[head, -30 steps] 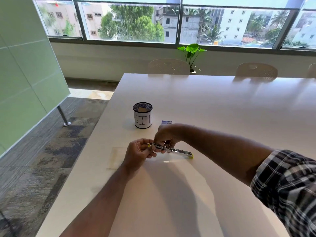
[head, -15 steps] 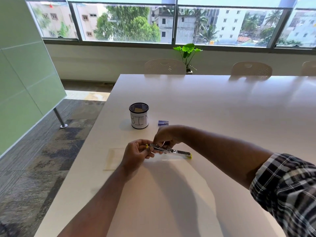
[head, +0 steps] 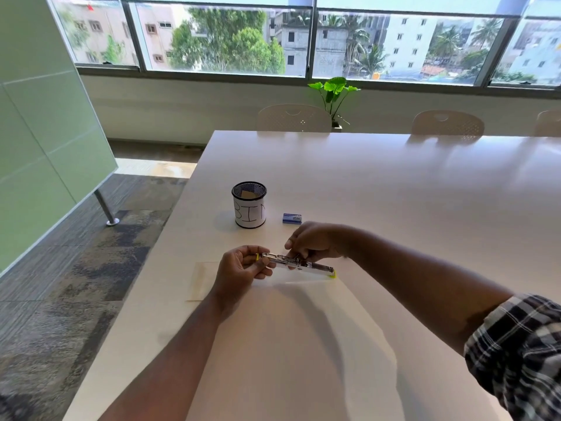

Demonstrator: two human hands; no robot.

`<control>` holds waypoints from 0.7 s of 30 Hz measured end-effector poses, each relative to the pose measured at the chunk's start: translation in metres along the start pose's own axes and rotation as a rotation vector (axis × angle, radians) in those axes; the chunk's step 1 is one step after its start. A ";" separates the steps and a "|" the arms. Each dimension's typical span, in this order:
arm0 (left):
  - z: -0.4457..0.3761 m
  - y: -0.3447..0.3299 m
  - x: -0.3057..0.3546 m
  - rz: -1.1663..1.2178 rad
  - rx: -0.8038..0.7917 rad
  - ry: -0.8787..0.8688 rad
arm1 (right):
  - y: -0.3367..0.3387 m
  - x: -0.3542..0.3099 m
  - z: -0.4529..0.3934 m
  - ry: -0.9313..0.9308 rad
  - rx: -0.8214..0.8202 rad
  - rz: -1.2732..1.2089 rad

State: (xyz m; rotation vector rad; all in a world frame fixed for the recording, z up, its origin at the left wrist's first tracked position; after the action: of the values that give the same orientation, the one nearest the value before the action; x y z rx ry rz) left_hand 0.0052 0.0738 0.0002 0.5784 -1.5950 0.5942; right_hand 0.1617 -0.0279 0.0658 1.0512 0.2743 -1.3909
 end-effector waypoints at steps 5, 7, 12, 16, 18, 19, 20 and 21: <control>-0.001 0.001 -0.001 -0.013 -0.013 -0.027 | 0.003 0.009 -0.002 0.059 0.010 -0.131; -0.001 0.002 -0.001 -0.014 -0.017 -0.035 | 0.002 0.010 -0.003 0.097 0.065 -0.031; 0.000 0.000 0.001 -0.015 -0.019 -0.055 | -0.017 0.004 -0.006 0.148 0.078 0.114; 0.001 0.001 0.001 -0.021 0.000 -0.059 | -0.021 -0.005 -0.011 0.162 0.140 0.166; 0.001 0.000 0.000 -0.031 0.011 -0.052 | -0.018 -0.010 -0.011 0.180 0.185 0.205; 0.001 0.000 0.000 -0.033 0.014 -0.049 | -0.017 -0.012 -0.011 0.175 0.200 0.225; 0.001 -0.001 -0.001 -0.031 0.013 -0.048 | -0.016 -0.013 -0.010 0.168 0.207 0.239; 0.001 -0.001 -0.001 -0.030 0.010 -0.047 | -0.017 -0.014 -0.010 0.163 0.206 0.251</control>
State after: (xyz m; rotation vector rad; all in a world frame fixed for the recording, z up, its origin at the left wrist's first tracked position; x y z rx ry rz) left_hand 0.0051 0.0722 -0.0010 0.6267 -1.6259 0.5699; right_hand 0.1478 -0.0083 0.0633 1.3244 0.1131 -1.1258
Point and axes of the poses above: each hand's wrist, its own z-axis away from the middle knuckle, its own y-axis out of the back of the hand, x = y × z, the point moved 6 cm from there along -z, towards the middle knuckle, and after that the axes turned 1 degree about -z, right-handed, at the moved point
